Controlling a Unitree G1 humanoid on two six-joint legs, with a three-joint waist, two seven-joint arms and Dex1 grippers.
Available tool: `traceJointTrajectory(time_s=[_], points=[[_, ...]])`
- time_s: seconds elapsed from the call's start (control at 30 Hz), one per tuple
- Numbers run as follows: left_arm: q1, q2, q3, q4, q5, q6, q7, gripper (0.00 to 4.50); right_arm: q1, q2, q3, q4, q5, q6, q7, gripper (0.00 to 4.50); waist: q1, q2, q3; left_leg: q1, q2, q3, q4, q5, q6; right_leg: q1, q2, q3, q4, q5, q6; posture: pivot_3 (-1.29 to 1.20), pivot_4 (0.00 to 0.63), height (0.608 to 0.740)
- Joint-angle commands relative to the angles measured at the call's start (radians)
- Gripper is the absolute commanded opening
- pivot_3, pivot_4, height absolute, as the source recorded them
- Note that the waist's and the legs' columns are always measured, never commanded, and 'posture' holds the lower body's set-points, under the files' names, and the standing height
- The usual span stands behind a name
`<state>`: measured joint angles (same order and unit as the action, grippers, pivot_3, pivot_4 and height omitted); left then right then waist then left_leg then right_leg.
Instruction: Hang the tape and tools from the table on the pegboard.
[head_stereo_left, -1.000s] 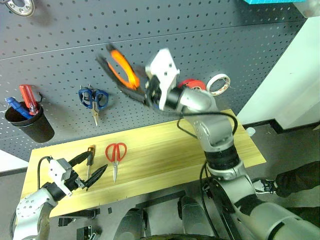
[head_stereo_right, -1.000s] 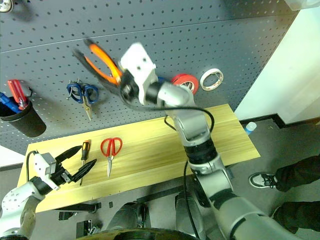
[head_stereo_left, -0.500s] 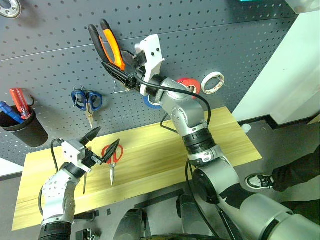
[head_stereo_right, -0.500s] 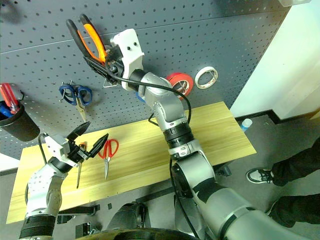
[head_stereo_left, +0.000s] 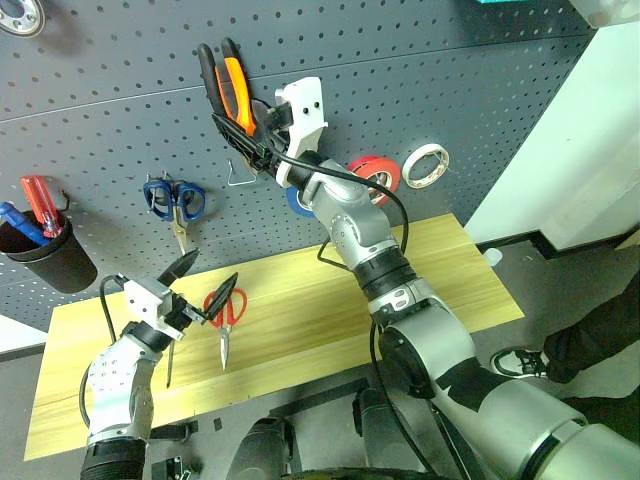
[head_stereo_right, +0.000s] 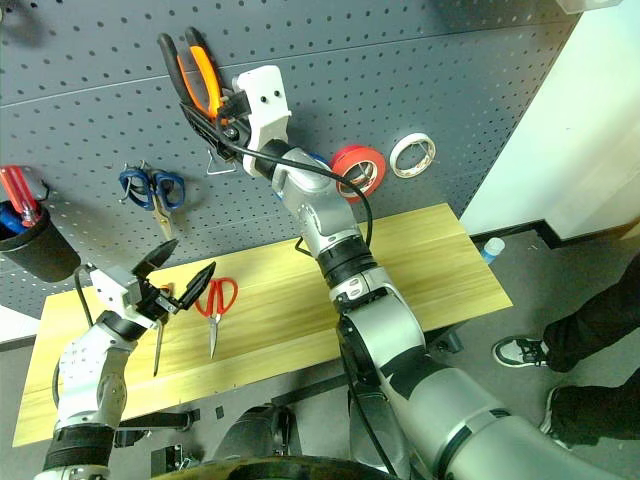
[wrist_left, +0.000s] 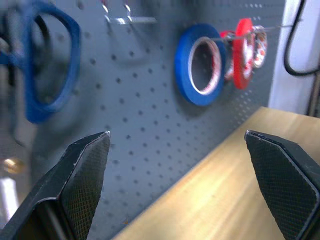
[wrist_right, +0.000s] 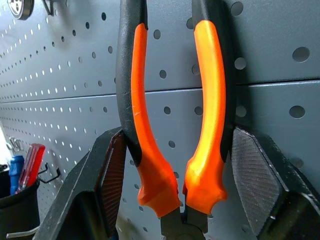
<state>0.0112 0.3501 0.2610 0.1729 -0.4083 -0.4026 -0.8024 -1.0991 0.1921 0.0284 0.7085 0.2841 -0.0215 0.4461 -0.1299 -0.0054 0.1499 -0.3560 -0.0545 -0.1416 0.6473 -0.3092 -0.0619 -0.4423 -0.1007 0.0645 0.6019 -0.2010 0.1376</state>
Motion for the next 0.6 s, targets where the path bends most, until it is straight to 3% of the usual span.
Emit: traceJointTrajectory(time_s=[0.03,0.6], points=[[-0.009,0.011,0.03,-0.01,-0.006,-0.029,0.02,4.5,-0.05,0.126,-0.011,-0.008,0.029,-0.053,-0.014,2.73,0.001,0.0,0.0,0.0,0.0,0.0,0.0,0.0,-0.001,0.0,0.0,0.0,0.0,0.0,0.0,-0.08,0.1,0.738],[0.194,0.021,0.046,-0.279,-0.05,0.062,0.097,4.5,0.13,0.168,0.137,-0.173,0.044,-0.145,-0.026,2.73,0.013,0.004,0.025,0.001,0.0,-0.001,0.0,0.0,0.0,-0.001,0.001,0.001,0.003,0.0,0.0,-0.02,0.21,0.738]])
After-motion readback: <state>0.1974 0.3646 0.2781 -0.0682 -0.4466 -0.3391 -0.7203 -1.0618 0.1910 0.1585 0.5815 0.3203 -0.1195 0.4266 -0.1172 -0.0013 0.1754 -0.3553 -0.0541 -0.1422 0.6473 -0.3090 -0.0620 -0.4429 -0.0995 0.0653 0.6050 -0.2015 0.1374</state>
